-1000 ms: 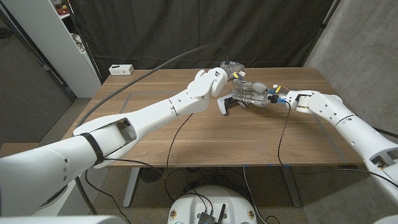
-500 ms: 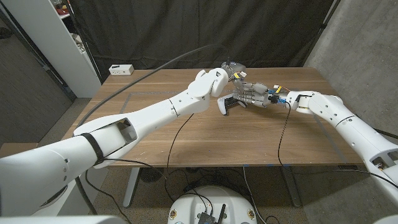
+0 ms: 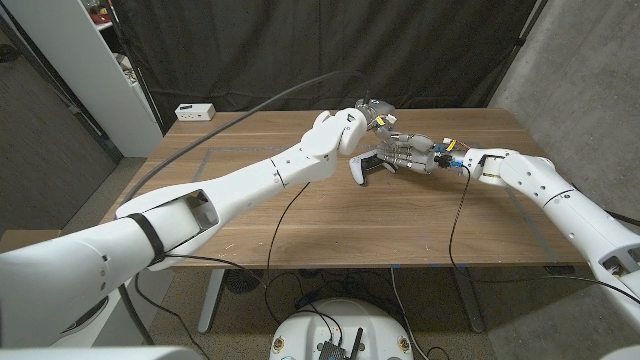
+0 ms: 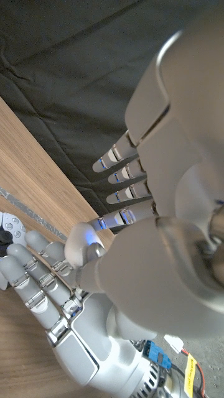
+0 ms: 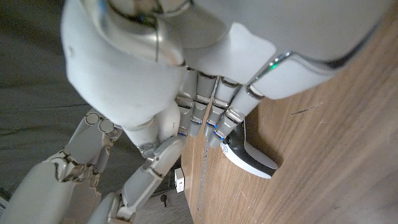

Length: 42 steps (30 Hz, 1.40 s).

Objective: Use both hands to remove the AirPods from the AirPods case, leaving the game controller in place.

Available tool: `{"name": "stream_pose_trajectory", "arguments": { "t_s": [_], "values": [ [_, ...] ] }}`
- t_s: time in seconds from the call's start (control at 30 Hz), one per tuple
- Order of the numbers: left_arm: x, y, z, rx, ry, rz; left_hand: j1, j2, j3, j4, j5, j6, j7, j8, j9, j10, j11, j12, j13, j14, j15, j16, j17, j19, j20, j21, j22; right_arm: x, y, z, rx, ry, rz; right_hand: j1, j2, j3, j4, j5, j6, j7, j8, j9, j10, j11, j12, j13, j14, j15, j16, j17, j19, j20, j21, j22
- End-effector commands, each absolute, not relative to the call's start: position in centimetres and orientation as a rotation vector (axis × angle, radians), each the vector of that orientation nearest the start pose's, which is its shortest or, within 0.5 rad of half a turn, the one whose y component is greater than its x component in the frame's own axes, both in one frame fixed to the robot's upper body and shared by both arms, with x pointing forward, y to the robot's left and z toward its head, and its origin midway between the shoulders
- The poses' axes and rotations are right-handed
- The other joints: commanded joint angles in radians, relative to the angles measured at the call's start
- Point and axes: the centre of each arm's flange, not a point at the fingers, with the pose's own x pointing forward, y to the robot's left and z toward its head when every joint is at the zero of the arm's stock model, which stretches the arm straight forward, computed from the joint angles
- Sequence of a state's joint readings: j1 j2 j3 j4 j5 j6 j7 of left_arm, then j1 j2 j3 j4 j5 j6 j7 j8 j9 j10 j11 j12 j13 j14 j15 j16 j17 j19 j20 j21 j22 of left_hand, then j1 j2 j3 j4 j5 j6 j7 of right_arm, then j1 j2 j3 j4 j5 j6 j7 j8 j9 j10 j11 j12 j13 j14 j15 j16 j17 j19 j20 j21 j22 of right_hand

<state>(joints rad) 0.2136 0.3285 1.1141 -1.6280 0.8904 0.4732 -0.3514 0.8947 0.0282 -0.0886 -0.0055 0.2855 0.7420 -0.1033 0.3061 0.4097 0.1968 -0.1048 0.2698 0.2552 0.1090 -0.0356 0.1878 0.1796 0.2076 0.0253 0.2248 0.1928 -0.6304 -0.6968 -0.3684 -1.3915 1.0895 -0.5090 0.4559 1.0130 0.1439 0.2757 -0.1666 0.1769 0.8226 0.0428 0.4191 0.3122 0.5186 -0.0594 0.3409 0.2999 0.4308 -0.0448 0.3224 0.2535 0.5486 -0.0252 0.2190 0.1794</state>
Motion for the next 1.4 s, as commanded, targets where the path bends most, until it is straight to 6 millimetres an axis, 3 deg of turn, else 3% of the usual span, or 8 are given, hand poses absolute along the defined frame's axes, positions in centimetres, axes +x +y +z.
{"name": "stream_pose_trajectory", "arguments": {
  "t_s": [0.03,0.23,0.6,0.97,1.23,1.4],
  "values": [
    [56.3,-4.5,14.2,1.759,-0.793,-0.050,-0.026,-0.009,-0.019,0.010,0.009,-0.011,0.004,-0.011,-0.011,-0.001,0.003,-0.003,0.002,0.003,-0.049,0.004,0.004,-0.004,0.006,-0.002,0.003,63.9,-28.4,2.3,0.200,-0.083,0.744,0.017,0.001,-0.001,0.003,0.000,0.115,-0.106,0.011,0.044,0.009,-0.006,0.004,0.004,0.005,-0.111,0.005,0.004,0.008,-0.006,0.005,0.003],
    [56.1,-4.0,14.9,1.718,-0.790,-0.059,-0.041,-0.009,-0.029,0.019,0.015,-0.009,0.001,-0.018,-0.018,-0.002,0.005,-0.004,0.001,0.008,-0.044,0.006,0.005,-0.004,0.008,-0.001,0.003,63.9,-28.4,1.8,0.204,-0.082,0.750,0.024,-0.001,-0.004,0.003,0.000,0.117,-0.109,0.016,0.052,0.010,-0.011,0.004,0.007,0.005,-0.115,0.007,0.006,0.005,-0.008,0.004,0.003],
    [56.3,-3.4,16.1,1.618,-0.737,-0.127,-0.049,0.008,-0.034,0.030,0.029,0.008,0.022,-0.025,-0.032,-0.003,0.016,-0.005,0.000,0.015,-0.035,0.009,0.006,-0.004,0.008,-0.001,0.004,64.0,-28.2,1.2,0.202,-0.103,0.770,0.036,-0.006,-0.010,0.004,0.000,0.120,-0.120,0.024,0.064,0.012,-0.025,0.005,0.011,-0.001,-0.130,0.009,0.009,-0.003,-0.019,0.001,0.004],
    [57.7,-2.6,16.7,1.513,-0.643,-0.187,-0.050,0.026,-0.039,0.038,0.042,0.042,0.060,-0.027,-0.046,0.001,0.029,-0.005,-0.002,0.028,-0.022,0.013,0.008,0.000,0.016,0.001,0.004,63.7,-28.1,1.0,0.176,-0.159,0.797,0.043,-0.012,-0.020,0.008,0.001,0.125,-0.130,0.027,0.069,0.021,-0.044,0.008,0.015,-0.006,-0.145,0.011,0.011,-0.011,-0.033,-0.001,0.005],
    [58.4,-2.9,17.0,1.485,-0.599,-0.276,-0.040,0.035,-0.039,0.037,0.049,0.062,0.067,-0.027,-0.053,0.006,0.036,-0.005,-0.003,0.026,-0.016,0.010,0.008,-0.001,0.019,0.000,0.004,63.3,-27.4,1.6,0.122,-0.200,0.821,0.046,-0.014,-0.027,0.010,0.002,0.124,-0.136,0.024,0.066,0.021,-0.051,0.007,0.018,-0.009,-0.147,0.013,0.013,-0.016,-0.038,-0.003,0.005],
    [58.6,-2.9,17.0,1.448,-0.587,-0.339,-0.022,0.043,-0.042,0.032,0.059,0.128,0.084,-0.014,-0.064,0.022,0.044,0.000,-0.005,0.033,-0.011,0.011,0.007,0.000,0.024,0.001,0.004,63.4,-27.1,1.8,0.111,-0.213,0.828,0.047,-0.014,-0.030,0.011,0.003,0.124,-0.138,0.023,0.066,0.021,-0.052,0.007,0.019,-0.010,-0.149,0.014,0.014,-0.019,-0.038,-0.003,0.005]
  ]
}}
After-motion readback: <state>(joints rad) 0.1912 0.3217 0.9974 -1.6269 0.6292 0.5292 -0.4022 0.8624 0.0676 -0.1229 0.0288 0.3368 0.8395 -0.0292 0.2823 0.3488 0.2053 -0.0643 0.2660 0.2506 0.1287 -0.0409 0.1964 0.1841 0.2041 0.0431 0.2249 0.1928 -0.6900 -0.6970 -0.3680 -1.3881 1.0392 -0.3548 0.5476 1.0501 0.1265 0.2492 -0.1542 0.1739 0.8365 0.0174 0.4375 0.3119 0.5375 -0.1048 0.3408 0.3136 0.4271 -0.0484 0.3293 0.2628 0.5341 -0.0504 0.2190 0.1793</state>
